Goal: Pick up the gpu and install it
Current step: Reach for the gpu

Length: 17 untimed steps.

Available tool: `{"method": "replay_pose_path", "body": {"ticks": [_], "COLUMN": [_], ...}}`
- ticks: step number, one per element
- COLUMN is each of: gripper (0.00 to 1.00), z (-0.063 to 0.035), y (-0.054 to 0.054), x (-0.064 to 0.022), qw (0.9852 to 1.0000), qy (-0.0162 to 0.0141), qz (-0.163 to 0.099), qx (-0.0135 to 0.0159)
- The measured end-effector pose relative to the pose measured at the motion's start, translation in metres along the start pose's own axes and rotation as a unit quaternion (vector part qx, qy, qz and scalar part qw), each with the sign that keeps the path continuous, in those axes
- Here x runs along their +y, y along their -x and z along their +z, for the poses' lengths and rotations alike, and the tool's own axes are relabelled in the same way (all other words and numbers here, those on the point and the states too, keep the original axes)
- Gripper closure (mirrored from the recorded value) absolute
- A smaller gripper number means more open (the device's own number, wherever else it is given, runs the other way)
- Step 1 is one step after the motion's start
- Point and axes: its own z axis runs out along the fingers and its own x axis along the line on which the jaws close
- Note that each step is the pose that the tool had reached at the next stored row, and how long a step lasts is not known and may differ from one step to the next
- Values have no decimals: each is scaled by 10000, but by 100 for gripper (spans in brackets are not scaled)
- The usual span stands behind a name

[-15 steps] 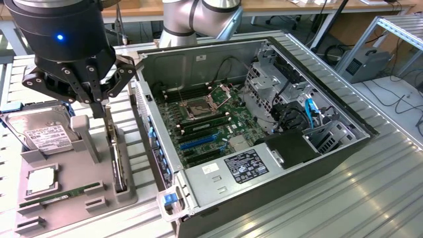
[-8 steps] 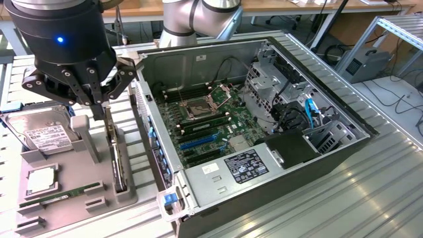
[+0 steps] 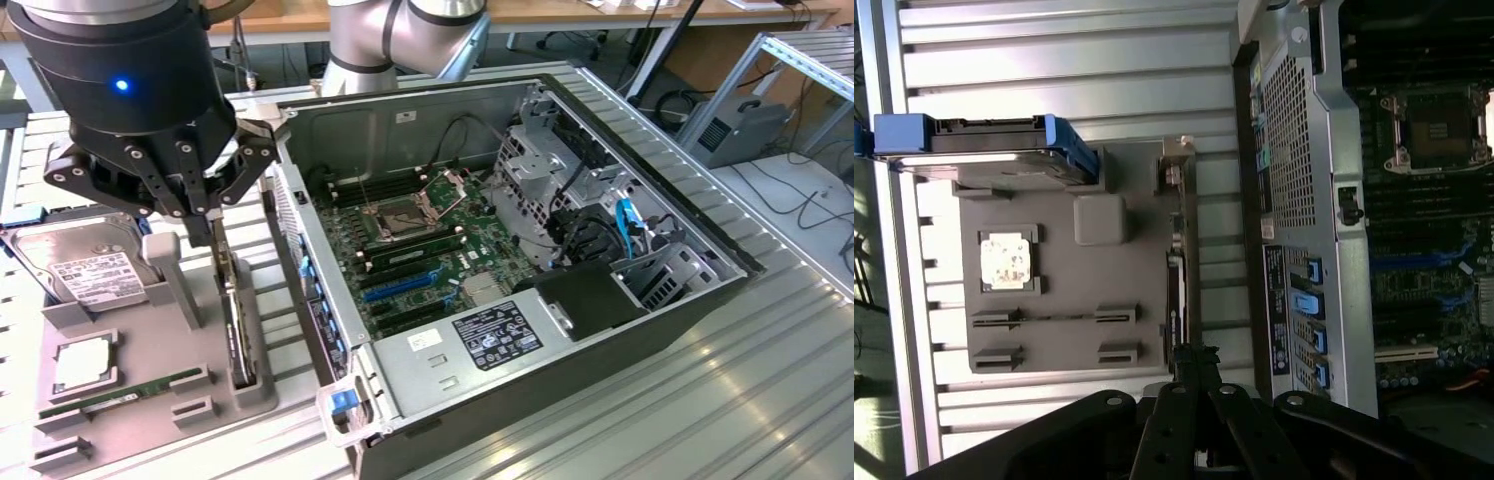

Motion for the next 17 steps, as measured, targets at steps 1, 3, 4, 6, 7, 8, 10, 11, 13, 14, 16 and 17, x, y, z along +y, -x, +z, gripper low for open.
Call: {"method": "replay_pose_path", "body": {"ticks": [1,3,4,6,7,8,10,11,13,14,16,17], "gripper": [89,89,89,89,89,89,89,89,89,89,89,89], "z": [0,-1,0,-1,-1,-1,-1,-2,-2,-2,-2,-2], "y": [0,1,1,2,2,2,3,3,4,4,5,5], "x": [-4,-12,-16,-26,-30,-33,-41,-44,-52,-55,-64,-67], "qw": [10000,10000,10000,10000,10000,10000,10000,10000,10000,10000,10000,10000], "qy": [0,-1,-1,-2,-2,-3,-4,-4,-5,-5,-5,-5], "qz": [0,0,0,0,0,0,0,0,0,0,0,0], "qx": [0,0,0,0,0,0,0,0,0,0,0,-1]}}
